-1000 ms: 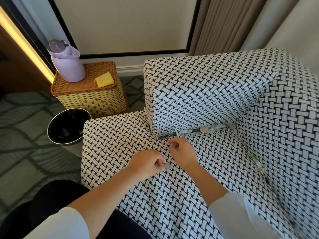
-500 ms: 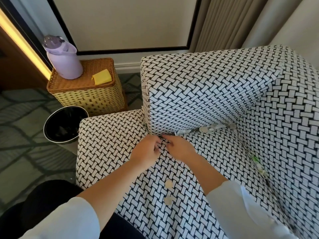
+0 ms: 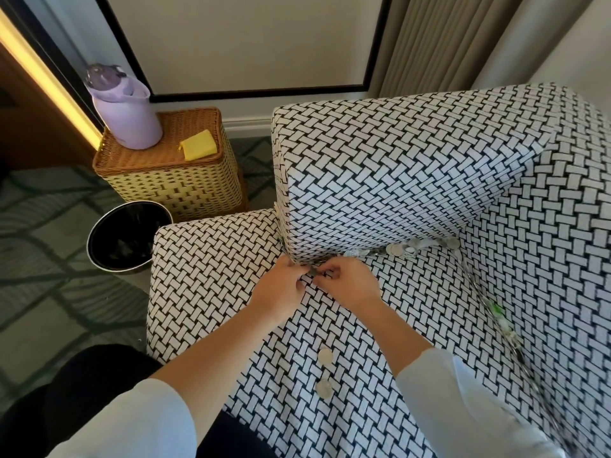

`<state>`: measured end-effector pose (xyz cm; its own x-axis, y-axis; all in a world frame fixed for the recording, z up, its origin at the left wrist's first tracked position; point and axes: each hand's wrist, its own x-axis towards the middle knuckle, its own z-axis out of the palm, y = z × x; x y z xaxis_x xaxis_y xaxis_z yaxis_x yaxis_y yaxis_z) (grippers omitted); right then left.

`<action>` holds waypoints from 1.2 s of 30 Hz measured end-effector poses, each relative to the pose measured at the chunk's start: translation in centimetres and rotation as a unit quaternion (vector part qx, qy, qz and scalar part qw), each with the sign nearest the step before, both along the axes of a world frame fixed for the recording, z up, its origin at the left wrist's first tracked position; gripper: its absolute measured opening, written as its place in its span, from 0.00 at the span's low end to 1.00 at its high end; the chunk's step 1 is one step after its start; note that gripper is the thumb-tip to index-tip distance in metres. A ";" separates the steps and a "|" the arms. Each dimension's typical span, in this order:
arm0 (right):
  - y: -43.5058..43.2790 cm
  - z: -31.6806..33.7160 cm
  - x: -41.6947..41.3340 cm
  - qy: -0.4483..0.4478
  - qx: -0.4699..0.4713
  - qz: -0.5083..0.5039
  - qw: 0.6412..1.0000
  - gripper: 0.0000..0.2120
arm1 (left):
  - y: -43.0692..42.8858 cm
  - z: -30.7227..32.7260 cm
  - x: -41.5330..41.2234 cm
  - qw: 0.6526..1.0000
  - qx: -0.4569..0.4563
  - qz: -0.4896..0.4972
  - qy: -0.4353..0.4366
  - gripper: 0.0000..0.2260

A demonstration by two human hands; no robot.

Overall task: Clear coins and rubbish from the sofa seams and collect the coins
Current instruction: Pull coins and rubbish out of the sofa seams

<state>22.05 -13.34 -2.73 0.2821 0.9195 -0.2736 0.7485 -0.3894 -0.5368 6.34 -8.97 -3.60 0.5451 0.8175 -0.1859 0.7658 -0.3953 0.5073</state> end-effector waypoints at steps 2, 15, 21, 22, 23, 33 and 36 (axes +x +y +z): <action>-0.1 -0.2 -0.1 -0.022 0.007 0.006 1.000 0.10 | -0.4 -0.1 -0.6 1.000 0.011 -0.010 -0.019 0.18; -2.3 2.0 0.8 0.087 -0.182 0.113 0.973 0.14 | -2.5 0.8 -2.4 0.986 0.054 -0.152 -0.038 0.15; -2.9 4.6 1.2 0.114 -0.393 0.233 0.882 0.10 | -3.2 1.4 -1.9 0.971 0.075 -0.227 -0.027 0.16; -2.9 4.6 1.2 0.123 -0.378 0.215 0.892 0.09 | -3.4 1.5 -1.8 0.972 0.070 -0.221 -0.031 0.15; -3.0 4.4 1.4 0.135 -0.350 0.186 0.908 0.10 | -3.5 1.6 -1.7 0.974 0.063 -0.213 -0.035 0.14; -2.0 0.6 3.0 0.083 0.036 -0.089 0.992 0.04 | -2.2 1.8 1.1 0.995 0.012 -0.079 -0.053 0.13; -1.4 -0.1 3.0 0.072 0.034 -0.127 0.989 0.09 | -1.5 1.8 2.5 1.000 0.010 -0.020 -0.019 0.21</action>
